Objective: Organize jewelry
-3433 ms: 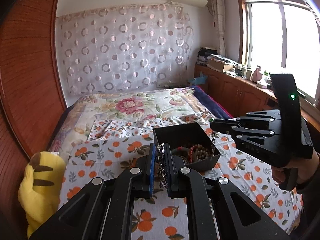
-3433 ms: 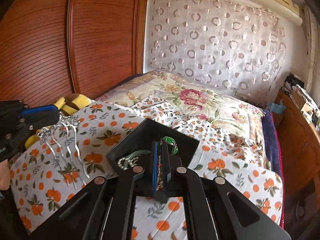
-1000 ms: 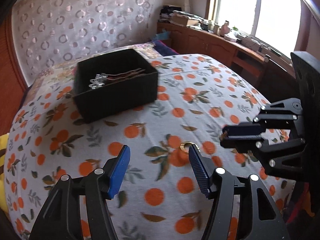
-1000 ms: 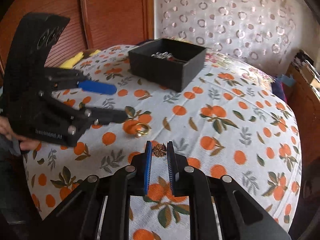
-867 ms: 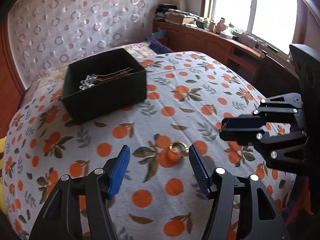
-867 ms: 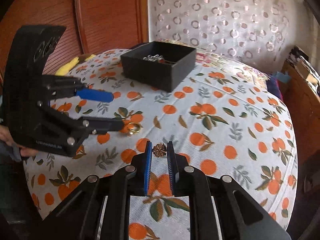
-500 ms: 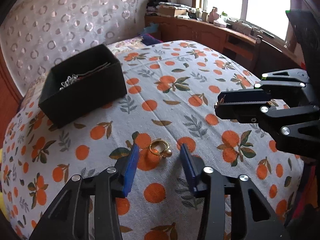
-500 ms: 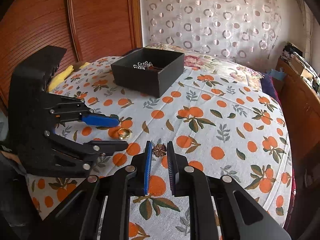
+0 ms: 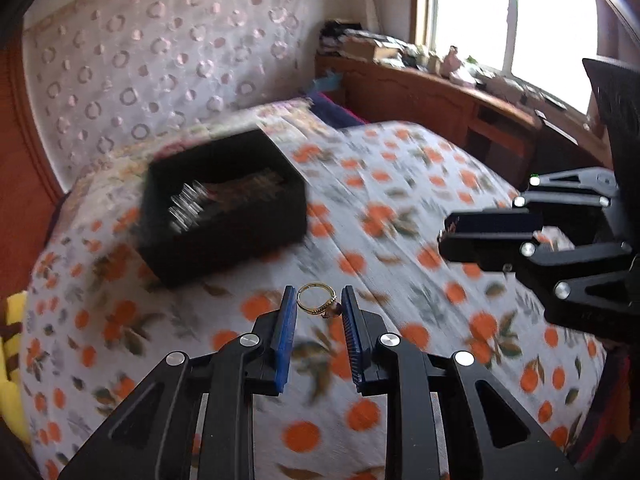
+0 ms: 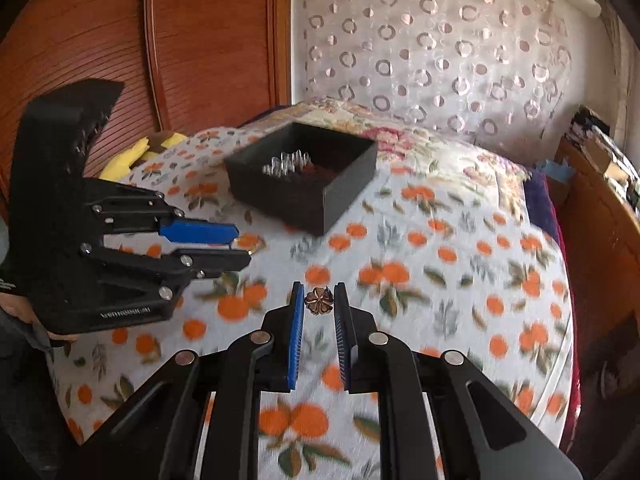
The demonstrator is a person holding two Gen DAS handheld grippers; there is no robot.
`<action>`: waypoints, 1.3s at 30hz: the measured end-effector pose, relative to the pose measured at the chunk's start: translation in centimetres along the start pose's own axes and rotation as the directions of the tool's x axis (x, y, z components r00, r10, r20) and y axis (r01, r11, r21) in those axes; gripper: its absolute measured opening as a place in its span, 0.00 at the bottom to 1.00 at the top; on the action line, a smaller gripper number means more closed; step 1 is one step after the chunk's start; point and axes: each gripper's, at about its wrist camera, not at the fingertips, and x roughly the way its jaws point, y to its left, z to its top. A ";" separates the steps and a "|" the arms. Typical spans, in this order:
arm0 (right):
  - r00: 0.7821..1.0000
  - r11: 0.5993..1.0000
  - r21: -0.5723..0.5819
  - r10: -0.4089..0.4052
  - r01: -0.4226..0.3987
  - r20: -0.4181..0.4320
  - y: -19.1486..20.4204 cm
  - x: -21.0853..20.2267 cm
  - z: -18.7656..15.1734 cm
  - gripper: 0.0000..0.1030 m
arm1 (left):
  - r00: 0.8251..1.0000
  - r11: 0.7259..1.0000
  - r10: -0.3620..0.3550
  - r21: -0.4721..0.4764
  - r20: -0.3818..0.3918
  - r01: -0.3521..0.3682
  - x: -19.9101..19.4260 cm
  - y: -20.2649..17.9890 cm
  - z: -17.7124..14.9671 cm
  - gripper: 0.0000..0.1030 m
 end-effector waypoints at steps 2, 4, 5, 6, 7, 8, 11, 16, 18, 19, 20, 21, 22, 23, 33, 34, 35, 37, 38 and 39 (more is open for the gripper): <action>1.000 1.000 0.001 0.002 -0.002 0.018 -0.2 0.4 1.7 0.16 | 0.999 1.000 0.028 -0.014 0.034 -0.027 -0.6 1.0 1.1 0.21; 0.999 1.000 0.001 -0.003 0.003 0.037 -0.4 0.7 3.2 0.16 | 0.997 0.998 0.053 -0.026 0.059 -0.052 -1.0 1.8 2.0 0.21; 0.999 1.000 0.002 -0.007 0.007 0.045 -0.4 1.0 3.9 0.16 | 0.995 0.997 0.068 -0.035 0.071 -0.066 -1.1 2.4 2.6 0.21; 0.999 1.000 0.006 -0.009 0.009 0.052 -0.6 1.2 4.6 0.16 | 0.994 0.996 0.076 -0.043 0.079 -0.073 -1.1 2.8 3.0 0.21; 0.998 1.000 0.014 -0.009 0.008 0.057 -0.7 1.6 5.3 0.16 | 0.992 0.995 0.088 -0.051 0.087 -0.084 -1.0 3.3 3.5 0.21; 0.998 1.000 0.021 -0.008 0.006 0.058 -0.9 1.9 5.8 0.16 | 0.991 0.994 0.096 -0.056 0.091 -0.091 -1.0 3.7 3.8 0.21; 0.998 0.999 0.042 0.004 -0.006 0.055 -1.3 3.1 7.3 0.16 | 0.987 0.991 0.118 -0.083 0.105 -0.109 -0.7 5.1 4.9 0.21; 0.999 0.997 0.078 0.013 -0.017 0.043 -1.8 5.3 8.6 0.16 | 0.985 0.983 0.143 -0.132 0.097 -0.129 0.3 7.2 5.6 0.21; 0.999 0.996 0.086 0.022 -0.025 0.039 -1.9 6.0 8.9 0.16 | 0.984 0.980 0.150 -0.143 0.096 -0.135 0.3 7.6 5.4 0.23; 0.999 0.996 0.087 0.025 -0.029 0.037 -1.9 6.4 8.9 0.16 | 0.983 0.979 0.154 -0.148 0.097 -0.139 0.2 7.7 5.3 0.28; 0.999 0.996 0.087 0.029 -0.032 0.037 -1.7 6.7 9.1 0.16 | 0.982 0.978 0.157 -0.152 0.101 -0.141 0.1 7.9 5.1 0.31; 0.999 0.995 0.087 0.035 -0.038 0.036 -1.6 7.0 9.3 0.16 | 0.981 0.977 0.161 -0.156 0.105 -0.143 -0.2 7.9 4.9 0.32; 0.999 0.996 0.084 0.039 -0.041 0.036 -1.4 7.3 9.4 0.17 | 0.980 0.976 0.167 -0.160 0.104 -0.149 -0.5 8.1 4.7 0.32; 0.999 0.996 0.081 0.037 -0.040 0.036 -1.1 7.5 9.4 0.17 | 0.980 0.975 0.171 -0.164 0.104 -0.153 -0.8 8.2 4.4 0.33; 0.997 0.995 0.100 -0.005 -0.002 0.073 -0.3 7.3 9.3 0.42 | 0.973 0.962 0.204 -0.205 0.111 -0.178 -3.8 9.0 1.8 0.61; 0.997 0.995 0.100 -0.015 0.006 0.082 -0.2 6.9 9.1 0.44 | 0.971 0.961 0.211 -0.208 0.114 -0.184 -4.2 8.9 1.5 0.66; 0.996 0.995 0.101 -0.020 0.011 0.090 0.0 6.5 8.9 0.45 | 0.967 0.958 0.223 -0.210 0.120 -0.195 -4.7 8.8 1.3 0.74; 0.993 0.994 0.107 -0.037 0.025 0.110 0.3 5.3 8.1 0.58 | 0.961 0.954 0.243 -0.214 0.135 -0.211 -5.9 8.6 0.8 0.82; 0.990 0.992 0.117 -0.054 0.038 0.129 0.7 4.2 7.4 0.61 | 0.959 0.953 0.247 -0.215 0.139 -0.215 -6.3 8.4 0.7 0.86; 0.988 0.991 0.123 -0.063 0.045 0.142 1.0 3.5 7.0 0.67 | 0.957 0.952 0.252 -0.217 0.143 -0.218 -6.7 8.3 0.5 0.88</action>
